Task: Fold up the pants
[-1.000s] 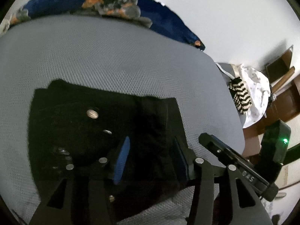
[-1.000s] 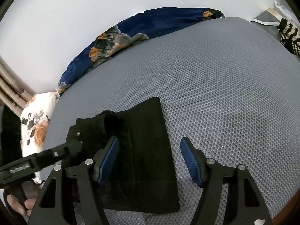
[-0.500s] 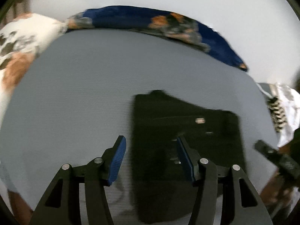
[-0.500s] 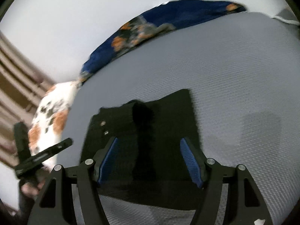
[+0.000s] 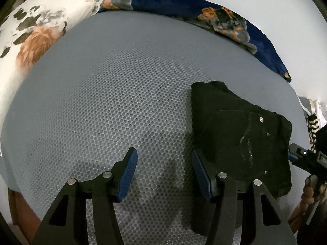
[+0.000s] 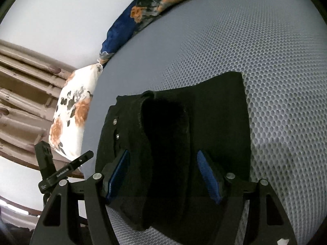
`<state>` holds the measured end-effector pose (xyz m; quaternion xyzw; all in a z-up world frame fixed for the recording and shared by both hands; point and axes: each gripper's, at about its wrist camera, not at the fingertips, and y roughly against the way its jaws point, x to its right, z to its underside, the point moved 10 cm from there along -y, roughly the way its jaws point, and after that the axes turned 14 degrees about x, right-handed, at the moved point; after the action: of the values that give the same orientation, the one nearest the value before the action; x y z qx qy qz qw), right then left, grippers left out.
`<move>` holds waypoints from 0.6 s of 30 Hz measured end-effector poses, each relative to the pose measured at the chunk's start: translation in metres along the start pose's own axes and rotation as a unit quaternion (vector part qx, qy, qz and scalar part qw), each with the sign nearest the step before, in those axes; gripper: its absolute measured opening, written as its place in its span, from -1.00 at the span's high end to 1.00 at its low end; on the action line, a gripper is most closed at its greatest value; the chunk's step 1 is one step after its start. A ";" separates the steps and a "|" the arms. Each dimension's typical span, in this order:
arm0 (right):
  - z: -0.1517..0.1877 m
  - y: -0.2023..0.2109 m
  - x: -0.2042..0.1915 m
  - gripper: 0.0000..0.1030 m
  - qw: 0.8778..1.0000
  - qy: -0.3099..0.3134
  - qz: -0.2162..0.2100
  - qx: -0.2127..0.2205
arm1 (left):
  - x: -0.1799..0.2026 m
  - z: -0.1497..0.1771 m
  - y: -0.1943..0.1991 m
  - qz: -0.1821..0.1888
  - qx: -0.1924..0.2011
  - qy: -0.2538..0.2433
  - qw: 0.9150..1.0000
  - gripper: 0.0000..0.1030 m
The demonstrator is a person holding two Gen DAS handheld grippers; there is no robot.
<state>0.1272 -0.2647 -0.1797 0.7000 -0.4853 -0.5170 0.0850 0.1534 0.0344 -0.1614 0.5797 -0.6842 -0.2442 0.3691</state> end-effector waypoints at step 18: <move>-0.029 -0.012 -0.033 0.74 0.998 -0.011 -0.049 0.036 | 0.005 0.000 -0.009 0.008 -0.005 0.011 1.000 -0.10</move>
<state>0.1581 -0.2442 -0.1530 0.7196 -0.4701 -0.5102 0.0290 0.1586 0.0277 -0.1672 0.5747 -0.6836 -0.2385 0.3814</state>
